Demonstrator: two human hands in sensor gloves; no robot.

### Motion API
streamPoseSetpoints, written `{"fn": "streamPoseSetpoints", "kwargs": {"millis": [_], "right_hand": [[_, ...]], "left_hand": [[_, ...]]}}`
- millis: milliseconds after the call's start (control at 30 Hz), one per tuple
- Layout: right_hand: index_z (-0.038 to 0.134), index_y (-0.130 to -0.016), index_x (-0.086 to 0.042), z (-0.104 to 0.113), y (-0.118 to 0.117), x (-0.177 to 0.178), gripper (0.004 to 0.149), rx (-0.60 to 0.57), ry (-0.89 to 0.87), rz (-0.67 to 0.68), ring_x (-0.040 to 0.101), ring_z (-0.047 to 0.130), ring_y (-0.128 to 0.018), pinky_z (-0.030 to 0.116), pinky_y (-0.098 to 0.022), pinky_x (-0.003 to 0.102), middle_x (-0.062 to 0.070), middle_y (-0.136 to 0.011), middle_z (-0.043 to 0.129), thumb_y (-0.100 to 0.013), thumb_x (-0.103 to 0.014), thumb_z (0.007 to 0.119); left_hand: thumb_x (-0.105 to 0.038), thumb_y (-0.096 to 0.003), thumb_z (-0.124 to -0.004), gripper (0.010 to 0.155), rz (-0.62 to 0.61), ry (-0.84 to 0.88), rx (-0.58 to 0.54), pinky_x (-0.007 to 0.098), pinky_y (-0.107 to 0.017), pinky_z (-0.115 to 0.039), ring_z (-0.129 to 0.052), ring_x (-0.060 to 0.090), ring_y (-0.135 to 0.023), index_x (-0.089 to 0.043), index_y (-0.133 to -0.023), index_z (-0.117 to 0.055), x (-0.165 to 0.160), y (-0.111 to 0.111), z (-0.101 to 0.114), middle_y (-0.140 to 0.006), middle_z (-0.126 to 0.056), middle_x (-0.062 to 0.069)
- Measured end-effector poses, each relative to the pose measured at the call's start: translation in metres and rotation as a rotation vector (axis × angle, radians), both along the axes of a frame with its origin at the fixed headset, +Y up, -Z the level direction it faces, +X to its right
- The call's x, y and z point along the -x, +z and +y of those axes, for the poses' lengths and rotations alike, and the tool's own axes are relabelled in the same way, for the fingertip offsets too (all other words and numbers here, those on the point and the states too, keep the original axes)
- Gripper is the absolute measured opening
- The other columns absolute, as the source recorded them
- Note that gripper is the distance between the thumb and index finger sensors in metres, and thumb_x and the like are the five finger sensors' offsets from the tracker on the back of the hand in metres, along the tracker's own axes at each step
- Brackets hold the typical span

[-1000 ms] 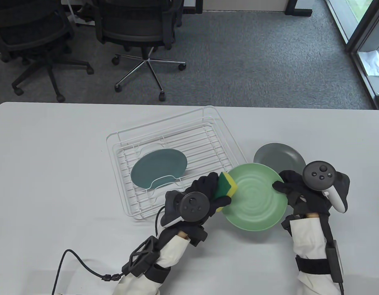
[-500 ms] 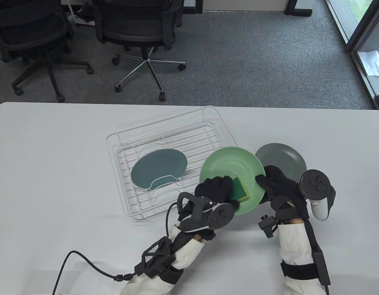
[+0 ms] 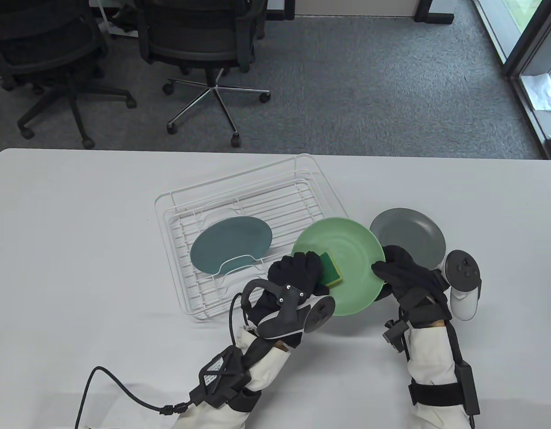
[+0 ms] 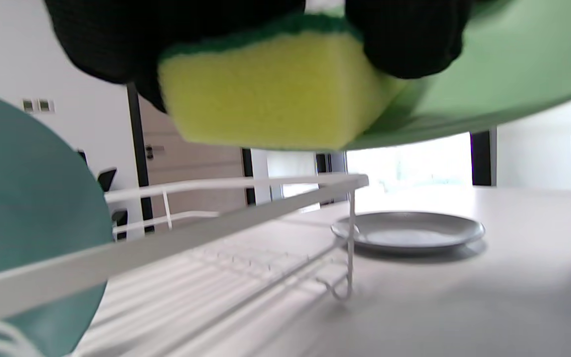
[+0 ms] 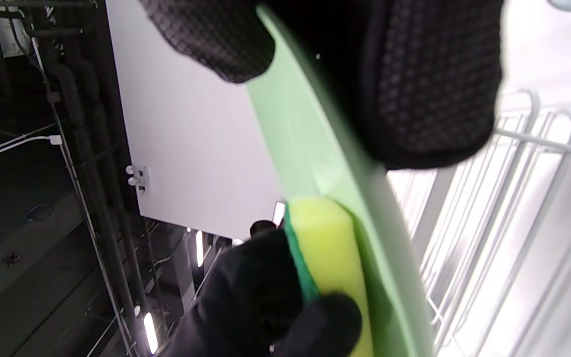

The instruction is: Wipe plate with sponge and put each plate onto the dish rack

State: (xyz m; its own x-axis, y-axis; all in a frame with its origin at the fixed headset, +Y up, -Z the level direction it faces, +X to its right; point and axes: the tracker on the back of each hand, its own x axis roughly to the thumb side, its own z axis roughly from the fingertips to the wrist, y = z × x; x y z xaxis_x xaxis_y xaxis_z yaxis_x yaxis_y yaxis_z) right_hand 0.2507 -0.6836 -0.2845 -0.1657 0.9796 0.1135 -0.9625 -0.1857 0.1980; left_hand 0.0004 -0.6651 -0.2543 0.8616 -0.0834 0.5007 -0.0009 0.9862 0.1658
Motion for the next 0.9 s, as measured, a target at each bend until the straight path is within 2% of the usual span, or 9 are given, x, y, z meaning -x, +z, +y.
{"fn": "streamPoseSetpoints", "kwargs": {"millis": [233, 333, 600, 700, 900], "right_hand": [[0.055, -0.094, 0.007, -0.003, 0.000, -0.005, 0.047, -0.005, -0.071, -0.011, 0.049, 0.092, -0.063, 0.091, -0.036, 0.039, 0.040, -0.087, 0.074, -0.061, -0.022, 0.071], [0.054, -0.095, 0.008, -0.003, 0.000, -0.001, 0.048, -0.012, -0.093, 0.020, 0.050, 0.091, -0.065, 0.090, -0.037, 0.040, 0.041, -0.088, 0.073, -0.061, -0.022, 0.072], [0.056, -0.096, 0.007, -0.004, -0.002, 0.018, 0.051, -0.018, -0.088, 0.120, 0.051, 0.091, -0.064, 0.090, -0.036, 0.040, 0.041, -0.088, 0.074, -0.060, -0.025, 0.074], [0.056, -0.096, 0.007, -0.004, -0.002, 0.024, 0.052, -0.013, -0.087, 0.152, 0.051, 0.091, -0.064, 0.090, -0.035, 0.037, 0.042, -0.088, 0.073, -0.059, -0.025, 0.074], [0.058, -0.095, 0.008, -0.004, -0.003, 0.029, 0.051, -0.013, -0.073, 0.199, 0.052, 0.091, -0.062, 0.090, -0.034, 0.036, 0.043, -0.087, 0.074, -0.059, -0.024, 0.075]], "left_hand": [[-0.046, -0.0531, -0.075, 0.070, -0.104, 0.003, 0.145, 0.058, -0.063, -0.078, -0.090, 0.045, -0.084, -0.002, -0.107, -0.066, -0.006, 0.009, 0.012, -0.101, -0.082, 0.025], [-0.045, -0.0522, -0.077, 0.069, -0.151, 0.003, 0.165, 0.058, -0.064, -0.077, -0.089, 0.045, -0.086, -0.004, -0.107, -0.066, -0.012, 0.015, 0.016, -0.102, -0.082, 0.023], [-0.047, -0.0498, -0.076, 0.070, -0.168, 0.061, 0.057, 0.055, -0.062, -0.080, -0.091, 0.041, -0.084, -0.007, -0.106, -0.065, -0.017, 0.021, 0.014, -0.100, -0.083, 0.020], [-0.048, -0.0496, -0.076, 0.070, -0.133, 0.114, 0.007, 0.054, -0.061, -0.080, -0.092, 0.041, -0.082, -0.006, -0.105, -0.065, -0.013, 0.017, 0.012, -0.098, -0.083, 0.021], [-0.048, -0.0498, -0.076, 0.071, -0.027, 0.021, -0.057, 0.055, -0.060, -0.081, -0.093, 0.041, -0.081, -0.005, -0.105, -0.065, -0.006, 0.013, 0.013, -0.098, -0.084, 0.021]]}}
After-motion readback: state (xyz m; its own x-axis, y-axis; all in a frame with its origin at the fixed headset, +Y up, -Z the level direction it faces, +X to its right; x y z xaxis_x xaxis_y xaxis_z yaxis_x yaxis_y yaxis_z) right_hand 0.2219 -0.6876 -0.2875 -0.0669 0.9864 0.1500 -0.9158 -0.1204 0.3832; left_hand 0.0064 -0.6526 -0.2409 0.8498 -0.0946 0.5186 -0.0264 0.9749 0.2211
